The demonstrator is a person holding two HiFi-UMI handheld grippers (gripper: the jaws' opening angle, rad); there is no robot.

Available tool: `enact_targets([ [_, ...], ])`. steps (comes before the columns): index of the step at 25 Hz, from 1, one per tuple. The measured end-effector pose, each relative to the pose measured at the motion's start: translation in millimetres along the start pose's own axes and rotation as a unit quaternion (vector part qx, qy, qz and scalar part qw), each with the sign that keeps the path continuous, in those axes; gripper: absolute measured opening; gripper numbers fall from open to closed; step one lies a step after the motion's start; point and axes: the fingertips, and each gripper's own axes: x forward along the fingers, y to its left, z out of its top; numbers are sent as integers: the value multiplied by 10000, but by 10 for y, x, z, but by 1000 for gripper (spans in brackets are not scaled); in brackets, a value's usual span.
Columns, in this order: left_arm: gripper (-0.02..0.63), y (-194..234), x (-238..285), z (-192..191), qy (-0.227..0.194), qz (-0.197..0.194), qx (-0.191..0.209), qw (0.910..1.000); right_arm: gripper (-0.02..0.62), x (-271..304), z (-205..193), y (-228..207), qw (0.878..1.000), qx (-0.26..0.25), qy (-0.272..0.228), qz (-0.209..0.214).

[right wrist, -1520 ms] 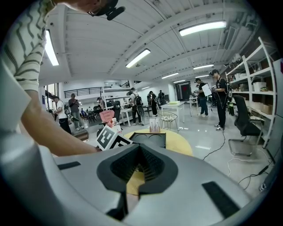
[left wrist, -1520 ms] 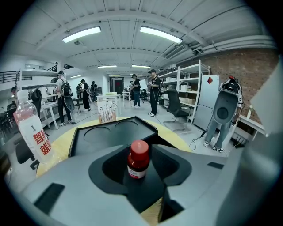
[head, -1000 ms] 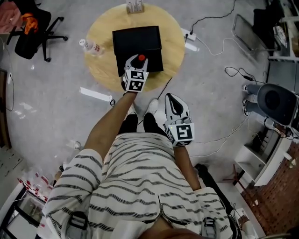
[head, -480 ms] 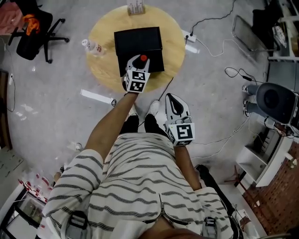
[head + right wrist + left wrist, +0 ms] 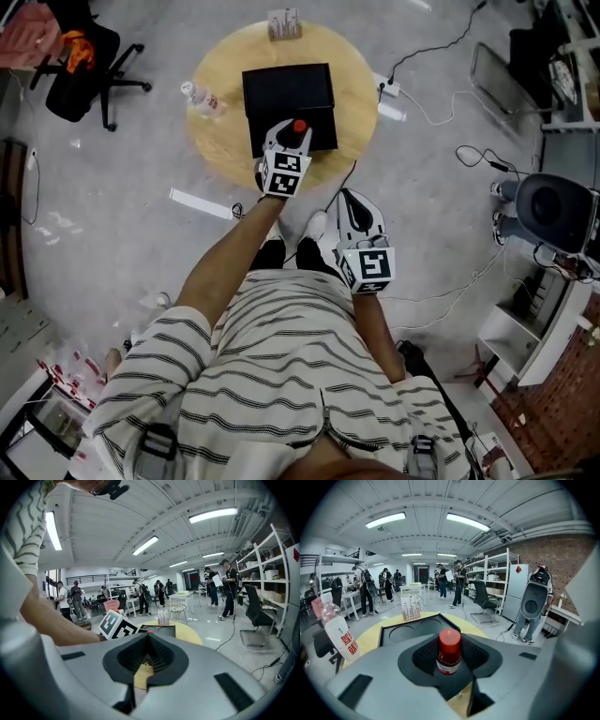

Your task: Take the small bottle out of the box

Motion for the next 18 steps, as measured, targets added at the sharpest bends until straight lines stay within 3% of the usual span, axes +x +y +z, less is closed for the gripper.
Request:
enact_targets([
  [18, 152, -19, -562, 351, -443, -38, -73, 9990, 11, 13, 227, 76, 9996, -108, -260, -30],
])
